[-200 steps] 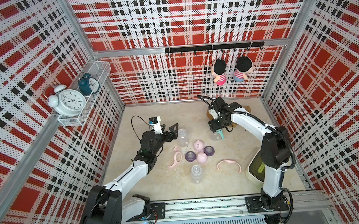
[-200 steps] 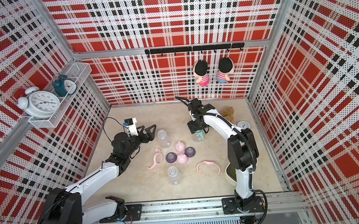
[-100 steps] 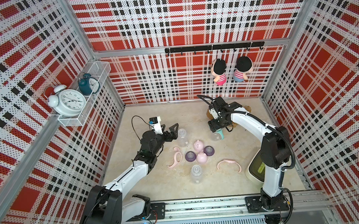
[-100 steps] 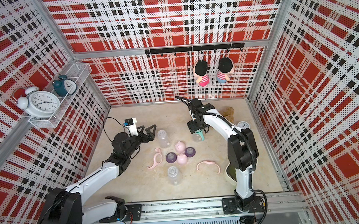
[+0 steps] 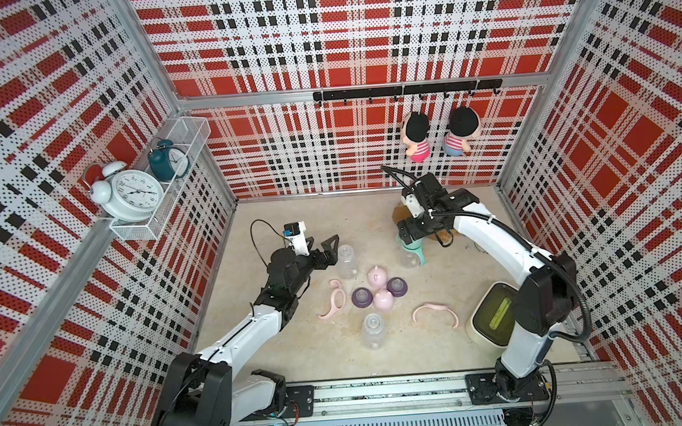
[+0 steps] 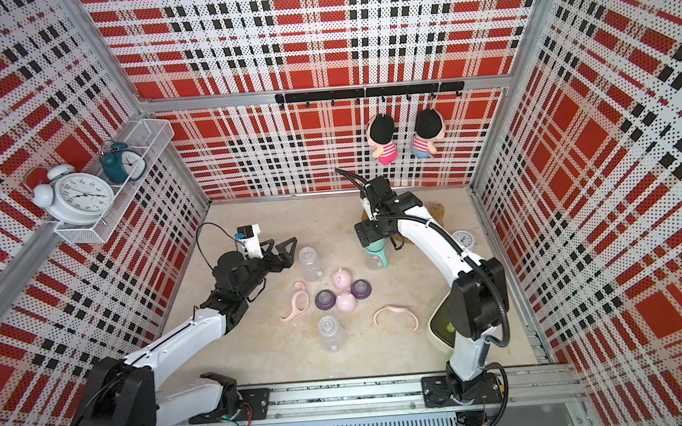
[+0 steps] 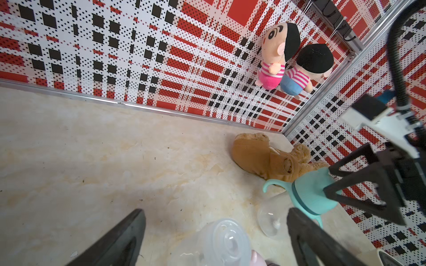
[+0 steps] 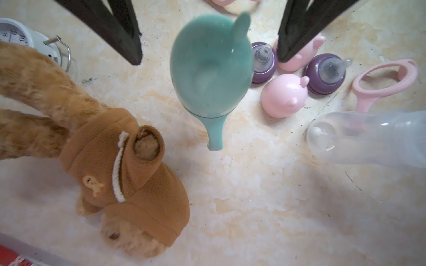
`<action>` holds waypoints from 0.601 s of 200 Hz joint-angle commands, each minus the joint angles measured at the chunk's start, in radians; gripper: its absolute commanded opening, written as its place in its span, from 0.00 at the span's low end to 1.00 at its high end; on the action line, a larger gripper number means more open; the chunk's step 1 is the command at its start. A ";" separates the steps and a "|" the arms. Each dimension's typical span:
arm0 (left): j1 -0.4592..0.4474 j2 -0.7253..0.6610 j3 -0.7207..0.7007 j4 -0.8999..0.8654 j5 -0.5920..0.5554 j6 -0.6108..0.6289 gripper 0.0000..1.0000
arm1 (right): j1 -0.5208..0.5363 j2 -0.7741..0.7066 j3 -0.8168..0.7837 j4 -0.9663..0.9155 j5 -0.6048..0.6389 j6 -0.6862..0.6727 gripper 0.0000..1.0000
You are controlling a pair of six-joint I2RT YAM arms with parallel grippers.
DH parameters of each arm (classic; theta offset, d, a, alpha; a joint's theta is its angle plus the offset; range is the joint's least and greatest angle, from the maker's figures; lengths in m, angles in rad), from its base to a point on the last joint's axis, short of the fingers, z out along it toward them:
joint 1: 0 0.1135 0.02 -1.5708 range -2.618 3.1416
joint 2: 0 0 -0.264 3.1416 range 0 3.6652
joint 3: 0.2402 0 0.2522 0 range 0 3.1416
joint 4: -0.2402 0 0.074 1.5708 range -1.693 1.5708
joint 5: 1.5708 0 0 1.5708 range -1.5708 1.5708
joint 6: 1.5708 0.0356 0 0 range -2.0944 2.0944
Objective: Assemble the baby bottles
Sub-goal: Close the lid on the baby bottle, then pick up the baby bottle from the center of the board.
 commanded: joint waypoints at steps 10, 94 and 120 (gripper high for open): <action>-0.001 -0.012 0.015 -0.007 0.008 0.011 0.98 | 0.031 -0.143 -0.070 0.035 0.009 0.010 0.95; -0.062 -0.069 -0.009 -0.003 -0.025 0.066 0.98 | 0.302 -0.511 -0.484 0.319 -0.010 0.043 0.91; -0.061 -0.082 -0.020 -0.004 -0.037 0.035 0.98 | 0.425 -0.577 -0.589 0.401 0.022 0.053 0.88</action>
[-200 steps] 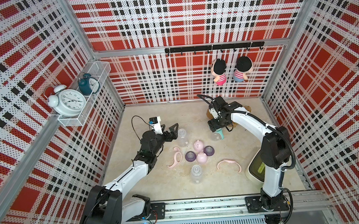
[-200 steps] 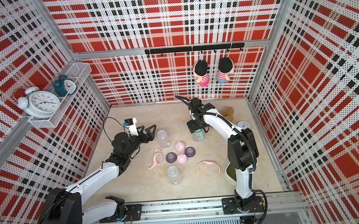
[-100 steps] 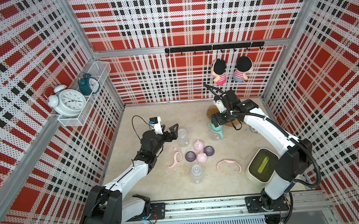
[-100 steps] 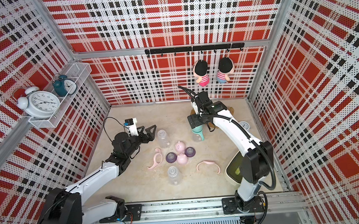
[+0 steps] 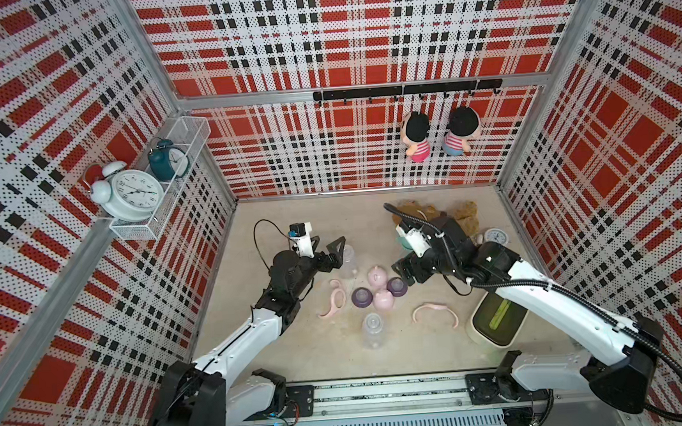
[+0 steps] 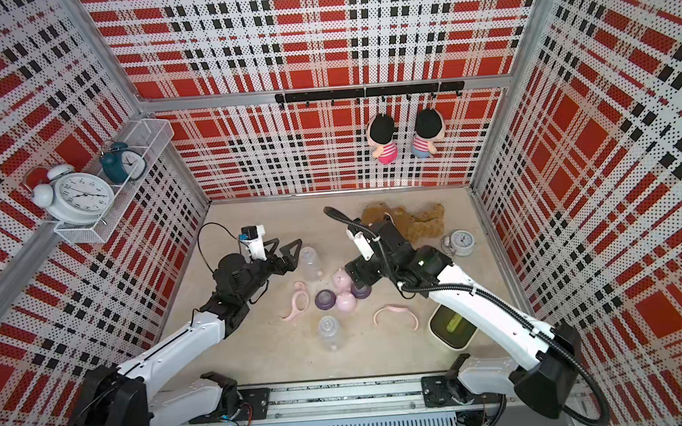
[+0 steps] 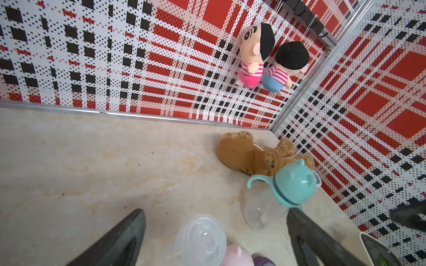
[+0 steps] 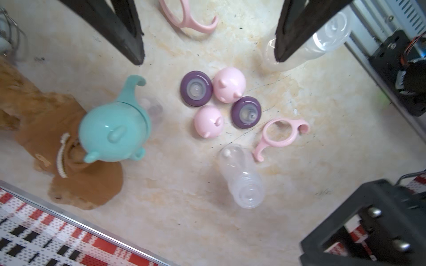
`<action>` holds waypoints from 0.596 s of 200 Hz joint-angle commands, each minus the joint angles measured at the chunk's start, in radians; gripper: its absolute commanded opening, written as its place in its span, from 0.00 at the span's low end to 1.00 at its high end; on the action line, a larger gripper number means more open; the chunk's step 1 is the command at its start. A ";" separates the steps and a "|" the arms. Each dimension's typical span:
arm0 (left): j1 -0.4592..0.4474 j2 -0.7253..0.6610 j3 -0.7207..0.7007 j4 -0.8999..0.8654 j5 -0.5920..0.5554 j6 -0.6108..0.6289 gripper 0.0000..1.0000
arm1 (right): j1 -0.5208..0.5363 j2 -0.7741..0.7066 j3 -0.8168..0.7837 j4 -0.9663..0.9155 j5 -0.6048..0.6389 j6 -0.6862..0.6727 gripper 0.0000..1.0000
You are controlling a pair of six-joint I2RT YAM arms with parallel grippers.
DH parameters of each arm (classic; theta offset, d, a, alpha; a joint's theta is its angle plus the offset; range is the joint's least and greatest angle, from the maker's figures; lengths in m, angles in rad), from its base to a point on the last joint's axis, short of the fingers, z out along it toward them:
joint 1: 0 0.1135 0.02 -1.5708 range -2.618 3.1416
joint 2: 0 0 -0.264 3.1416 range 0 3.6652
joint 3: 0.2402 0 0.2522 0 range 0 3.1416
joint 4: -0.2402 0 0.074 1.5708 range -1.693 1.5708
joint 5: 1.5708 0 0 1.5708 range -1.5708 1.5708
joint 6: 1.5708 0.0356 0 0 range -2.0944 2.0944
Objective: Assemble the baby bottles
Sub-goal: Pick up the baby bottle from the center of the board.
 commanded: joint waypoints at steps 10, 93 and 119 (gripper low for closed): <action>-0.003 -0.028 -0.019 0.005 -0.018 -0.001 0.98 | 0.122 -0.080 -0.110 0.156 0.027 0.019 0.88; -0.005 -0.049 -0.029 -0.027 -0.037 -0.001 0.98 | 0.342 -0.101 -0.314 0.354 0.004 0.078 0.87; -0.005 -0.050 -0.032 -0.027 -0.035 -0.001 0.98 | 0.380 -0.053 -0.338 0.396 0.033 0.090 0.87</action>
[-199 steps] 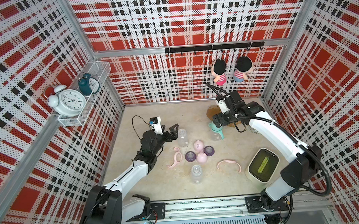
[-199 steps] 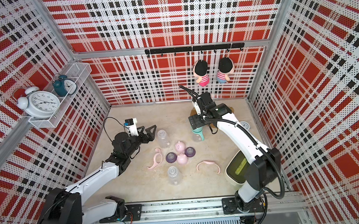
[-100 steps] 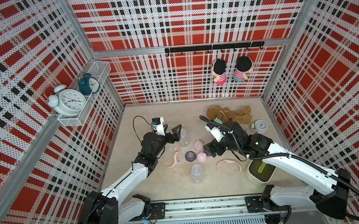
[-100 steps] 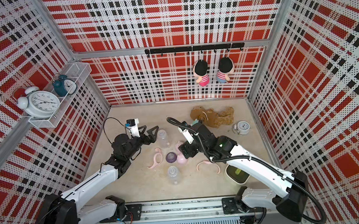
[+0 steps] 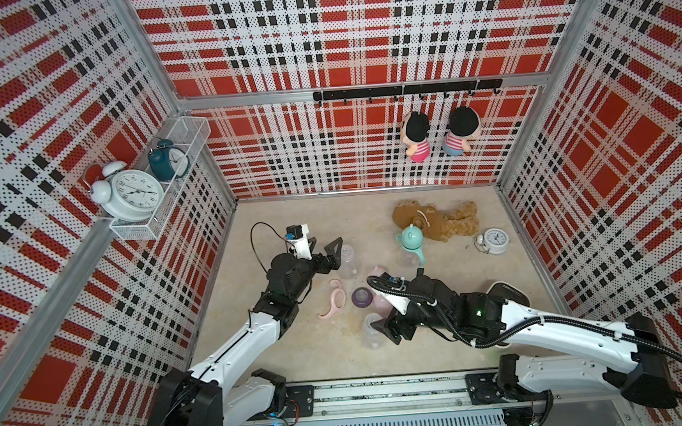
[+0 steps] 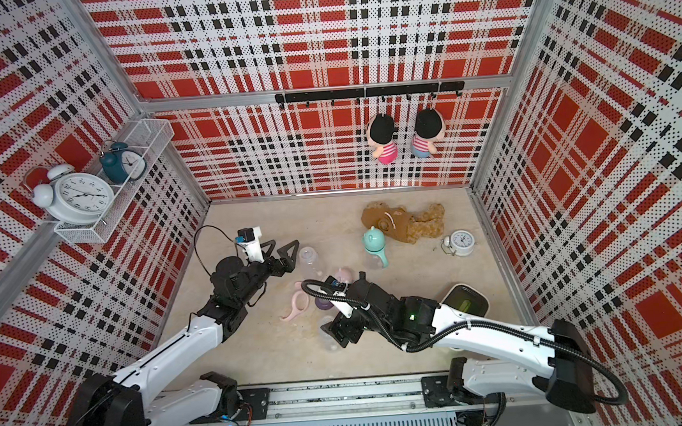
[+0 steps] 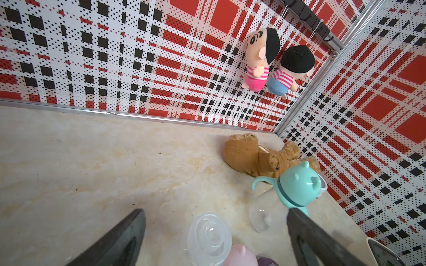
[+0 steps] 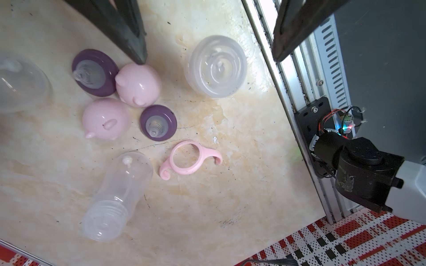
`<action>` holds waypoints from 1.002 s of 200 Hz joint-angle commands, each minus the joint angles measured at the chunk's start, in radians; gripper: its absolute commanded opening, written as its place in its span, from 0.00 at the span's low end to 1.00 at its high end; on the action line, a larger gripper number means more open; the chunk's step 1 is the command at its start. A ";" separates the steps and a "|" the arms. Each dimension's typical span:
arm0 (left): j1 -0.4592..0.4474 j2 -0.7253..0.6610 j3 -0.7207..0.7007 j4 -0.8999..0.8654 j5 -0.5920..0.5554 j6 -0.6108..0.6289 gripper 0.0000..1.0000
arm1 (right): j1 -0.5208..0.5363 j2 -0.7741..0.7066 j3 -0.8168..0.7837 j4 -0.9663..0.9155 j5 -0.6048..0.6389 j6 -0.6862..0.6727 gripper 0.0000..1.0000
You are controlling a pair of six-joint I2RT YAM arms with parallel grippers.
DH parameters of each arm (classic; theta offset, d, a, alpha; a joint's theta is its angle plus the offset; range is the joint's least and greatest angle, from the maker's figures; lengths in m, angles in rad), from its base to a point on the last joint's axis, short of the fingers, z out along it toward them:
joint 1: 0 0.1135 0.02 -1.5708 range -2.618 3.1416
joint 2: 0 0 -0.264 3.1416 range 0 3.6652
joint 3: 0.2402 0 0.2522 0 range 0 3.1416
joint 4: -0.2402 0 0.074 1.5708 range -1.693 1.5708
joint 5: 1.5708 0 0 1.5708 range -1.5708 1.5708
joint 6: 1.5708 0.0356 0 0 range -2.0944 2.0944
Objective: Assemble the baby bottles
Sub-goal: Pick up the baby bottle from the center of the board.
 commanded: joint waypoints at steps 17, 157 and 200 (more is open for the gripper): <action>-0.004 -0.017 -0.017 -0.010 -0.010 0.000 0.98 | 0.053 0.068 -0.040 0.130 0.039 0.033 0.87; -0.008 -0.001 -0.011 -0.002 -0.004 0.000 0.98 | 0.076 0.252 -0.122 0.311 0.149 0.143 0.71; -0.007 0.000 -0.012 0.002 0.014 0.013 0.98 | 0.076 0.226 -0.118 0.327 0.136 0.145 0.58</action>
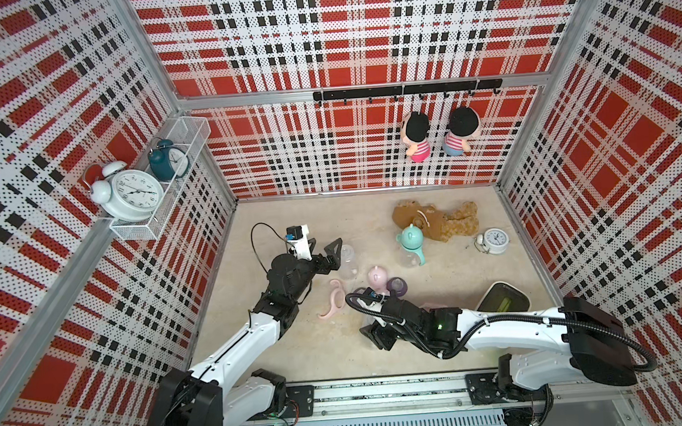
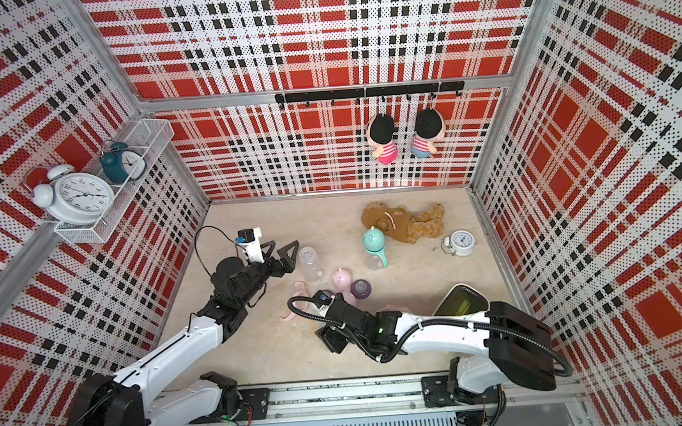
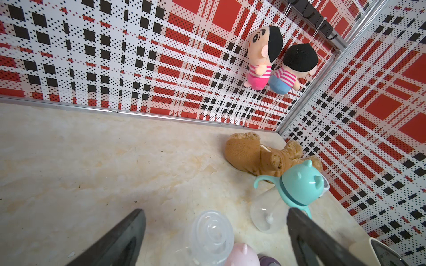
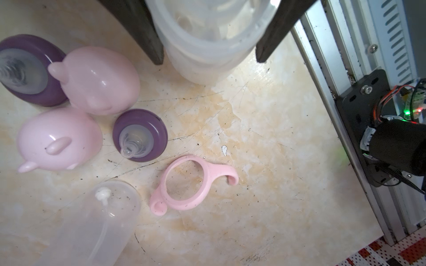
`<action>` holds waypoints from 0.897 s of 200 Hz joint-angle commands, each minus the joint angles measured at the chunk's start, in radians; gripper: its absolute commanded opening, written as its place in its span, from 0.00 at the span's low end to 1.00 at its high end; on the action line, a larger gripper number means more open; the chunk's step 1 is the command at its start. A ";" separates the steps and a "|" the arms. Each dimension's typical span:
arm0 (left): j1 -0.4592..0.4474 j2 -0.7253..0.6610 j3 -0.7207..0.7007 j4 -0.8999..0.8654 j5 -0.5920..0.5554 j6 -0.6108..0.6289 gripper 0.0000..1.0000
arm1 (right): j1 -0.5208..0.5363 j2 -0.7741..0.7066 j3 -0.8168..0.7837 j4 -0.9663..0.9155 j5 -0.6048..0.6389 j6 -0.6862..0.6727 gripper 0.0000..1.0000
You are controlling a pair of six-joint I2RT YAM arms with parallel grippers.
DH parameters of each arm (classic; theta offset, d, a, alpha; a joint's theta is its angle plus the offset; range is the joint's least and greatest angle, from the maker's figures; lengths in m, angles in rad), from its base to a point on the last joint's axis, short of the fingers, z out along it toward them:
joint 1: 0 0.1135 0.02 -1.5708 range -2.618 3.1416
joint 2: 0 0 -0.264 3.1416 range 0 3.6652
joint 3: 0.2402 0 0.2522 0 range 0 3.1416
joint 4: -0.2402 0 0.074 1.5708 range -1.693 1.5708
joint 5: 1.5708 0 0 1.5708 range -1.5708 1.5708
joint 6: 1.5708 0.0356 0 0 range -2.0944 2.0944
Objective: Assemble the baby bottles
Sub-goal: Pick up the baby bottle from the center of the board.
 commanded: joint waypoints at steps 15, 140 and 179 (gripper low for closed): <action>-0.006 0.002 -0.009 0.012 0.034 0.020 0.98 | -0.004 -0.044 0.007 0.017 0.018 0.009 0.57; -0.207 0.025 0.005 0.067 0.128 0.230 0.99 | -0.399 -0.283 0.255 -0.436 -0.130 -0.043 0.58; -0.261 0.048 -0.005 0.078 0.267 0.315 0.99 | -0.516 -0.278 0.343 -0.510 -0.222 -0.100 0.59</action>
